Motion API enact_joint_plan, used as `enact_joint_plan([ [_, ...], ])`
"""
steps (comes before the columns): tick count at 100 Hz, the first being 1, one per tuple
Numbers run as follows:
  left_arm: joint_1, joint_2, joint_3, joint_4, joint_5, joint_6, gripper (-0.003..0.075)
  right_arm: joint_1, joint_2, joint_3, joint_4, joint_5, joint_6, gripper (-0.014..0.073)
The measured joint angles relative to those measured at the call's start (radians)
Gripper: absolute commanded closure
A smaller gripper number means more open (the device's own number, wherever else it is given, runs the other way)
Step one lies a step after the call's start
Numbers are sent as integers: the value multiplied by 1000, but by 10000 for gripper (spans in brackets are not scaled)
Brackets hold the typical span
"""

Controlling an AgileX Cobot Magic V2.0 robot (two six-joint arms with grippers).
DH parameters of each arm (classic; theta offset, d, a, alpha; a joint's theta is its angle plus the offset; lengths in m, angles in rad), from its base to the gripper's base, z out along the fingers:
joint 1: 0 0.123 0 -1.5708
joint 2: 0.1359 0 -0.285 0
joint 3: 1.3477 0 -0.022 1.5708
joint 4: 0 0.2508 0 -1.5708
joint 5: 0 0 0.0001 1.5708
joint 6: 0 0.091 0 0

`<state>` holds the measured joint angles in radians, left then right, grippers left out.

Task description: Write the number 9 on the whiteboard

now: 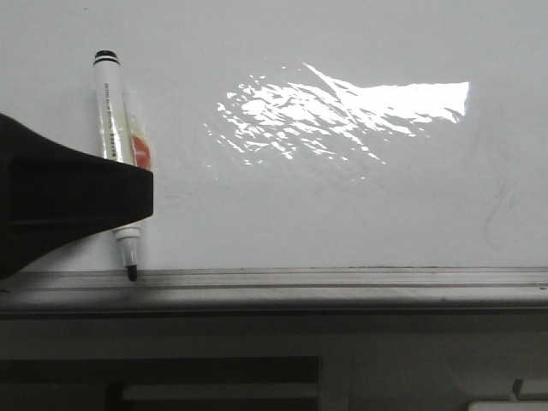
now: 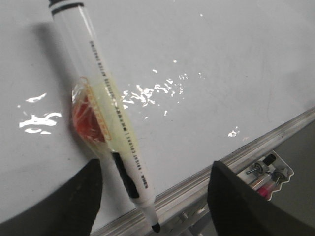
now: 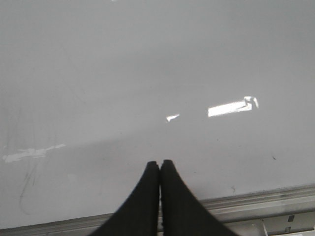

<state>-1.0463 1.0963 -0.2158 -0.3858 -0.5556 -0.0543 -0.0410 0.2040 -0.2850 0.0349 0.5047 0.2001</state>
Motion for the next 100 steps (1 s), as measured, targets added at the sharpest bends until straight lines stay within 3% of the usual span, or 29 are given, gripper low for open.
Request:
enact_joint_plan([
  [26, 0, 68, -2, -4, -57, -44, 304, 0, 0, 0, 0, -2, 0, 655],
  [61, -5, 161, -12, 4, -118, -113, 421, 2, 0, 1, 0, -4, 0, 655],
  [73, -6, 171, -13, -21, -128, -128, 510, 25, 0, 1, 0, -4, 0, 655],
  [92, -7, 173, -13, -84, -134, -136, 725, 117, 0, 1, 0, 11, 0, 655],
  [100, -7, 173, -13, -86, -136, -137, 741, 176, 13, 1, 0, 27, 0, 655],
])
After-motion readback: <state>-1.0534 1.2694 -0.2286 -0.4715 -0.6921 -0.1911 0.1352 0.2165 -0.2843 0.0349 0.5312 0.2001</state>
